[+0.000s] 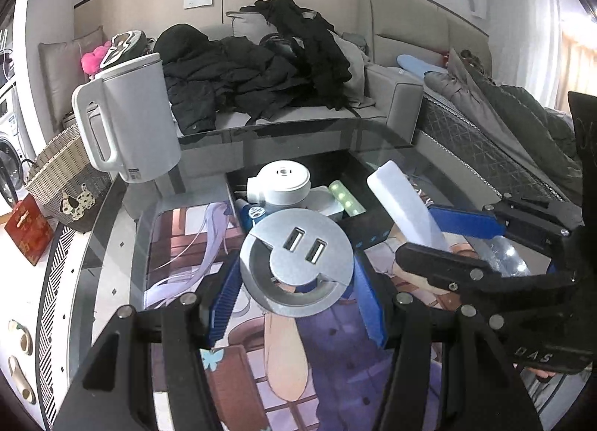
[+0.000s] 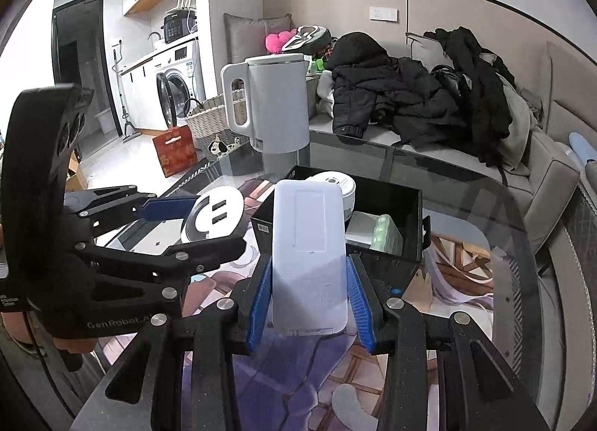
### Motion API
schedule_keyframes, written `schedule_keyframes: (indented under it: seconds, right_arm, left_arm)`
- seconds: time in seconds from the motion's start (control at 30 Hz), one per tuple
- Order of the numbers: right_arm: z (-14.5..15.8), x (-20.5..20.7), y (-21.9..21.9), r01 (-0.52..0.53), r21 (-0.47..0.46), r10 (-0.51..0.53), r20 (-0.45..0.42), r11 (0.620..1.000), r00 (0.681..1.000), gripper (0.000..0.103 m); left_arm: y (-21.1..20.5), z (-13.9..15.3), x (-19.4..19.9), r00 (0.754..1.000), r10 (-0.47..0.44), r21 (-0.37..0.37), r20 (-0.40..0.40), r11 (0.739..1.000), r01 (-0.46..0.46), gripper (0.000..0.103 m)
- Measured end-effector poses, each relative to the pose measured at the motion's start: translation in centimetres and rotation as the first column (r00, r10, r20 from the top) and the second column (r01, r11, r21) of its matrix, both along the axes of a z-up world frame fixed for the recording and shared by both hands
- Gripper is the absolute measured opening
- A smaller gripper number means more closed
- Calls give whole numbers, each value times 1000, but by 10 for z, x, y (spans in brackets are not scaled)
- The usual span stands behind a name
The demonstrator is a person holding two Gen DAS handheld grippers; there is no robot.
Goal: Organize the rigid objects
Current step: 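Lift the USB socket with the left tool while the right tool carries the power bank over the black box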
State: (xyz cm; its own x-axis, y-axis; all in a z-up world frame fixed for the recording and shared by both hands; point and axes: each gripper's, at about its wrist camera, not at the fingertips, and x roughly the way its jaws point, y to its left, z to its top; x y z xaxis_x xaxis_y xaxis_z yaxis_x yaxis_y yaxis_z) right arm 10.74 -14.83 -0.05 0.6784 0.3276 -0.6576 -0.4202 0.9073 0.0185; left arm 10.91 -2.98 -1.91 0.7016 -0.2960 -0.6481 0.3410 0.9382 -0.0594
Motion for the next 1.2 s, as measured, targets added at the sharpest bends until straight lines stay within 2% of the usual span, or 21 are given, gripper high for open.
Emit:
schedule_keyframes:
  seconds: [0.17, 0.3, 0.47, 0.57, 0.63, 0.77, 0.97, 1.2]
  right_arm:
    - [5, 0, -4, 16, 16, -17, 17, 1000, 1000, 39]
    - [11, -2, -9, 37, 33, -38, 41, 999, 998, 39]
    - [19, -11, -14, 38, 45, -42, 98, 998, 994, 39]
    - [23, -16, -17, 36, 56, -43, 127, 998, 991, 39]
    - [28, -19, -18, 28, 71, -38, 153, 997, 988, 39]
    - [38, -22, -15, 19, 76, -35, 207, 997, 978, 39]
    - [46, -15, -11, 35, 99, -56, 220, 995, 974, 39]
    - [48, -5, -2, 39, 102, -63, 240, 994, 969, 39]
  left_arm:
    - [-6, 3, 5, 1000, 6, -16, 4, 1000, -6, 57]
    - [-7, 11, 4, 999, 23, -42, 41, 999, -21, 57]
    - [-1, 25, -5, 990, 66, -59, 126, 997, -59, 57]
    - [2, 34, -15, 971, 101, -49, 218, 995, -93, 57]
    - [4, 38, -17, 963, 108, -52, 248, 994, -98, 57]
    - [9, 39, -14, 962, 116, -66, 249, 993, -102, 57]
    - [16, 39, -7, 959, 140, -83, 245, 989, -123, 57]
    - [24, 46, -8, 937, 184, -89, 298, 982, -165, 57]
